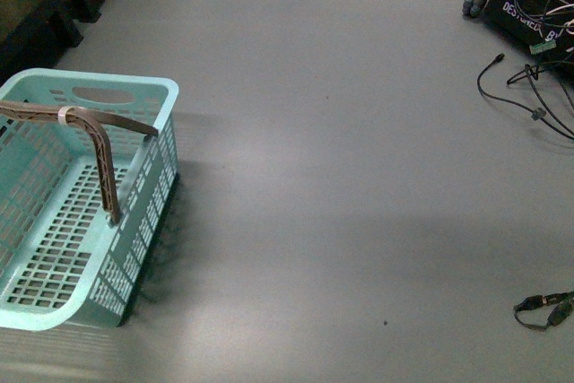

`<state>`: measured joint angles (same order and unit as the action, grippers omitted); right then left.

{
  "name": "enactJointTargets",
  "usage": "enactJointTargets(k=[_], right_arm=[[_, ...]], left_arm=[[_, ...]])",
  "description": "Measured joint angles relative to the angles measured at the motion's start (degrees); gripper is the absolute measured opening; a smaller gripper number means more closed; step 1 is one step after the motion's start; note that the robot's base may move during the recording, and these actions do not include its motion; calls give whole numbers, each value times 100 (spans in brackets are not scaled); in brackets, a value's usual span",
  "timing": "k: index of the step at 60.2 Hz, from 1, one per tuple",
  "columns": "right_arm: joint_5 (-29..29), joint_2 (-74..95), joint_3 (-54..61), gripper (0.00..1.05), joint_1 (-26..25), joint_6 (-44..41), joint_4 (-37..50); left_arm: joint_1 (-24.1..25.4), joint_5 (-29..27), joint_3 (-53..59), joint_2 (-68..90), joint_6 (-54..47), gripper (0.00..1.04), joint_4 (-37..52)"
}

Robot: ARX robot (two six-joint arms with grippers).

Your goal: Pick lemon and mango into basket

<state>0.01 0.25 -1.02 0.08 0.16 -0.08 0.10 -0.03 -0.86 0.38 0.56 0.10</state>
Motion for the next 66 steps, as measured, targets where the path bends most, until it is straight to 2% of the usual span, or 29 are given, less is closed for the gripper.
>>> enactJointTargets(k=[34, 36, 39, 41, 43, 50, 60, 66], right_arm=[[0, 0, 0, 96, 0, 0, 0], [0, 0, 0, 96, 0, 0, 0], [2, 0, 0, 96, 0, 0, 0], [-2, 0, 0, 96, 0, 0, 0], [-2, 2, 0, 96, 0, 0, 0], [-2, 0, 0, 96, 0, 0, 0], [-2, 0, 0, 96, 0, 0, 0], [0, 0, 0, 96, 0, 0, 0]], left_arm=[[0, 2, 0, 0, 0, 98, 0], [-24, -81, -17, 37, 39, 98, -68], [-94, -597, -396, 680, 647, 98, -903], [-11, -643, -525, 1150, 1034, 98, -944], [81, -577, -597, 1537, 1250, 98, -841], [664, -24, -914, 3383, 2514, 98, 407], [1268, 404, -1462, 5939, 4022, 98, 2103], [1375, 533, -1963, 7582, 4693, 98, 2922]])
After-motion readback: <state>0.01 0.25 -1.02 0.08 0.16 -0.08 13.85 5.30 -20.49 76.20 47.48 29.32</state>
